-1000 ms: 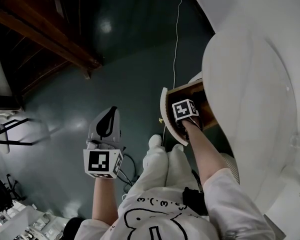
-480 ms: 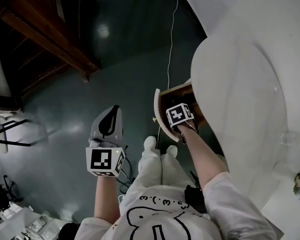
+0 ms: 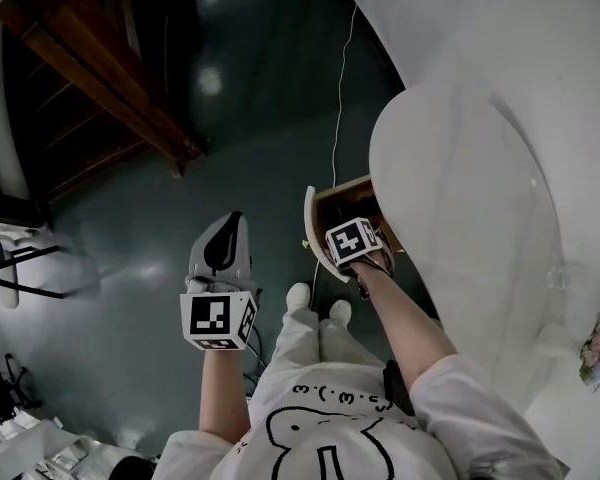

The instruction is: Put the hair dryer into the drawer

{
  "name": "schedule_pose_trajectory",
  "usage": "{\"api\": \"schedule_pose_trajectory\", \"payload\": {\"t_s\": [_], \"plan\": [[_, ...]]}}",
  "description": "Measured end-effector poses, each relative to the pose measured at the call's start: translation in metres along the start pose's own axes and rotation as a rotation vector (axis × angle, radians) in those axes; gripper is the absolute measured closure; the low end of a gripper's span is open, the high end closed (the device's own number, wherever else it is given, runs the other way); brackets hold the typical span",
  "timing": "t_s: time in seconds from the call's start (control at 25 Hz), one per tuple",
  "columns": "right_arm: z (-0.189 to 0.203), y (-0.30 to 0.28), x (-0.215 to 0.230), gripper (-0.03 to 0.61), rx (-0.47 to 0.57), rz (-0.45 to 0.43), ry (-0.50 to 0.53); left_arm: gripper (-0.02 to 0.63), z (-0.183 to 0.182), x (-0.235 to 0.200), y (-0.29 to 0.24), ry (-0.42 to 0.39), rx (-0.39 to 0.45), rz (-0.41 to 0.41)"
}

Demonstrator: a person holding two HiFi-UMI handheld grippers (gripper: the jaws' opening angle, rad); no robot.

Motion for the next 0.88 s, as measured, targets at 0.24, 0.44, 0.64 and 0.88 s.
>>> {"api": "schedule_pose_trajectory", "payload": {"t_s": [0.24, 0.44, 0.64, 0.88], "plan": [[-0.002, 0.03, -0.006, 0.1, 0.05, -0.066, -0.01, 0.598, -0.019, 0.005, 0.001, 0.001, 0.042, -0.003], [-0.012, 0.055, -0.011, 0.1, 0.093, -0.099, 0.025, 0.598, -0.039, 0.012, -0.005, -0.008, 0.087, 0.006], [-0.02, 0.084, -0.012, 0.162, 0.171, -0.119, 0.022, 0.598, -0.055, 0.021, -0.005, -0.024, 0.128, 0.024], [-0.029, 0.124, -0.002, 0.328, 0.312, -0.115, -0.014, 0.597, -0.07, 0.032, -0.008, -0.036, 0.171, 0.043]]}}
Point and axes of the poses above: the fingertips, and each gripper's own axes: y backward along the fingers, x to its right, z out of its underside, the point moved 6 cm from there along y, backward along the fingers, and after that the axes turned 2 degrees about y, right-handed, at the moved point
